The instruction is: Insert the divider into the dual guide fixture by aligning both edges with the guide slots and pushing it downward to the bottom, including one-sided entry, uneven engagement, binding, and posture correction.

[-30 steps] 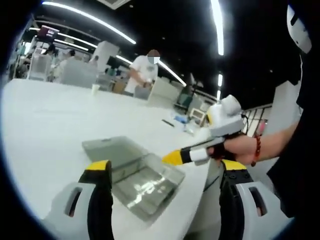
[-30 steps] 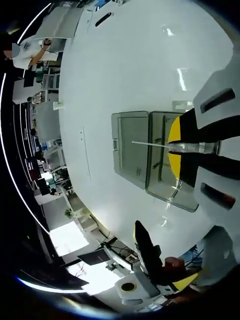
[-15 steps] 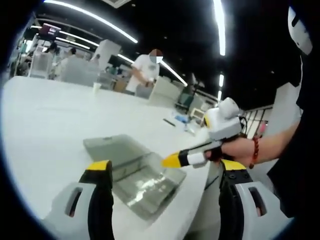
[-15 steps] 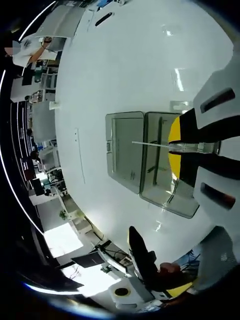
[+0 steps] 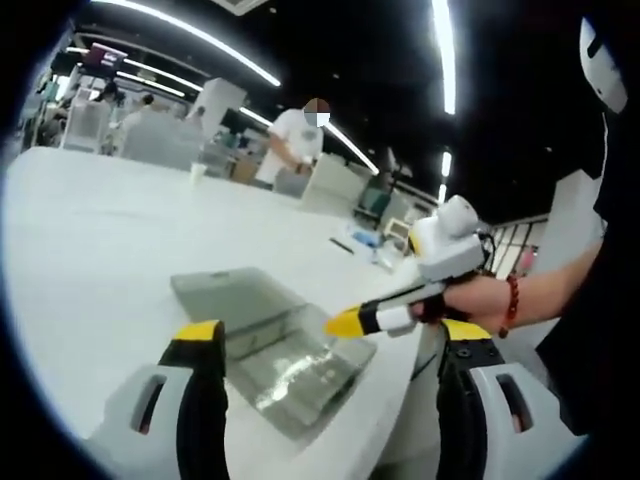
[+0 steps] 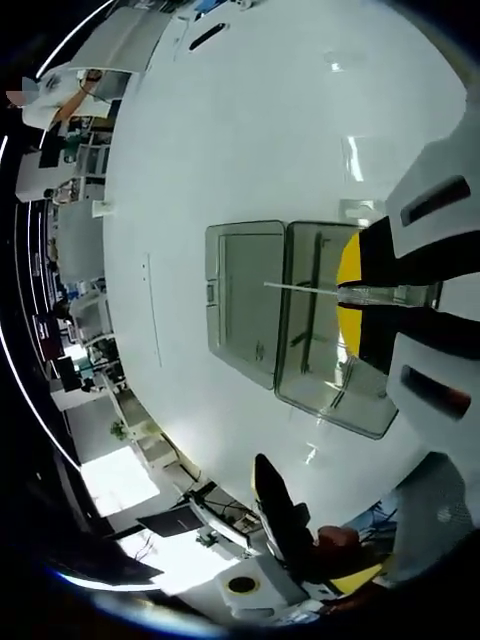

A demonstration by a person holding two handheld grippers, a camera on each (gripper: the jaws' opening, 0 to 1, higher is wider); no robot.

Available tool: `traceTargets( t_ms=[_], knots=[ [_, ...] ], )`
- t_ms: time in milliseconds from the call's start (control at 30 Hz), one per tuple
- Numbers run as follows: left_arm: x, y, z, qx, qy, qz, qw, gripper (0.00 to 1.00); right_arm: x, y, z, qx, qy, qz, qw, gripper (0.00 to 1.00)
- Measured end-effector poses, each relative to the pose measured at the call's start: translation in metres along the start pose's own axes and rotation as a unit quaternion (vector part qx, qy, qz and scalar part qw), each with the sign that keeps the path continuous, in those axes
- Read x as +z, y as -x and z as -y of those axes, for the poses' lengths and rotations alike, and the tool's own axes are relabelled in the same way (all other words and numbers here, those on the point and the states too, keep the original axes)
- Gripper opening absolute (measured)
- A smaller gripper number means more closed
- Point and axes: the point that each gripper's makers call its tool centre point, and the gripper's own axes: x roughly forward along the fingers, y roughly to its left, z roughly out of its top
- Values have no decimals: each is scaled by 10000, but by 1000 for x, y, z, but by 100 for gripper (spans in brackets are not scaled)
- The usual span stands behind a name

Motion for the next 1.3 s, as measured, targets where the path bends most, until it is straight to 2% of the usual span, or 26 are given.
traceTargets(
  t_ms=[767,1133,1300],
  knots=[
    [-1,2,-7,9,43,-13,10000,84,0,-1,-2,0,-125,-137,9998,0],
    [0,3,-9,32,72,24,10000,84,-3,-3,-4,-35,23,-113,9999,0],
    [0,2,-7,23,73,27,10000,84,-5,-7,-9,-95,330,-124,9993,1]
  ],
)
